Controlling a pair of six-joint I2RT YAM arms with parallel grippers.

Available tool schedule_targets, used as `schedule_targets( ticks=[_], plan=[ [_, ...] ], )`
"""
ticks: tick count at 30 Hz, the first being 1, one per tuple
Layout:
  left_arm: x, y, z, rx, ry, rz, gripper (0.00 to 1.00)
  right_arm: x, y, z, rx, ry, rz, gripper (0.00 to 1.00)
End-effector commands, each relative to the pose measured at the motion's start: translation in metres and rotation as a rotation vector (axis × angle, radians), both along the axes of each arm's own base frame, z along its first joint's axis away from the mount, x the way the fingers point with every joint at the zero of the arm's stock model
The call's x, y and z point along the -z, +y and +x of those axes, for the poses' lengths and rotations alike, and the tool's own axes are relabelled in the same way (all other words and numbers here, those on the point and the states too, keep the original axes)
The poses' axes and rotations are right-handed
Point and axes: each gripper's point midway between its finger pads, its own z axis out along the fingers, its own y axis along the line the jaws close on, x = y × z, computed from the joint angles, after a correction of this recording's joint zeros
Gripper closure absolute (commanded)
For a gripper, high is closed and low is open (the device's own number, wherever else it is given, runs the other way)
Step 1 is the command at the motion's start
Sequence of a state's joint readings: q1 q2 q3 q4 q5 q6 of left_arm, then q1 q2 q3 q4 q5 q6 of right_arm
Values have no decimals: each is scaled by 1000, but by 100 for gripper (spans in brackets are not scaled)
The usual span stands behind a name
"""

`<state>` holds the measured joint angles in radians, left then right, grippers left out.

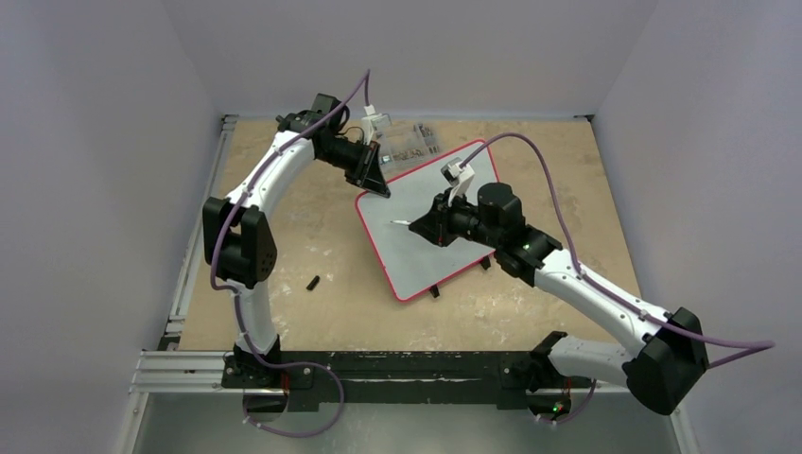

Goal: Write a sentence on the whiteboard
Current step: Adjust the whiteboard at the center of the board, then pick up the whiteboard from the whiteboard stand, then hold the whiteboard on the whiteboard stand.

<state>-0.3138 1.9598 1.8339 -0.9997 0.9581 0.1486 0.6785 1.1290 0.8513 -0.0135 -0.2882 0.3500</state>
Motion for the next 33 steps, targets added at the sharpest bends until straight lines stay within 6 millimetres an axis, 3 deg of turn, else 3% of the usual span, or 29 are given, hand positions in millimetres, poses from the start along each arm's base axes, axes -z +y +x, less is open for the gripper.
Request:
schedule_targets(
  ticks=[1,11,33],
  plan=[
    [-5,-6,-5,33,-98,34,100,-52,17,11,-49,-145,94,100],
    [-5,-6,-8,36,-116,60,100,-50,30,21,-36,-145,95,100],
    [-1,-9,-13,50,-138,103,100,-34,33,45,58,-114,65,100]
  ],
)
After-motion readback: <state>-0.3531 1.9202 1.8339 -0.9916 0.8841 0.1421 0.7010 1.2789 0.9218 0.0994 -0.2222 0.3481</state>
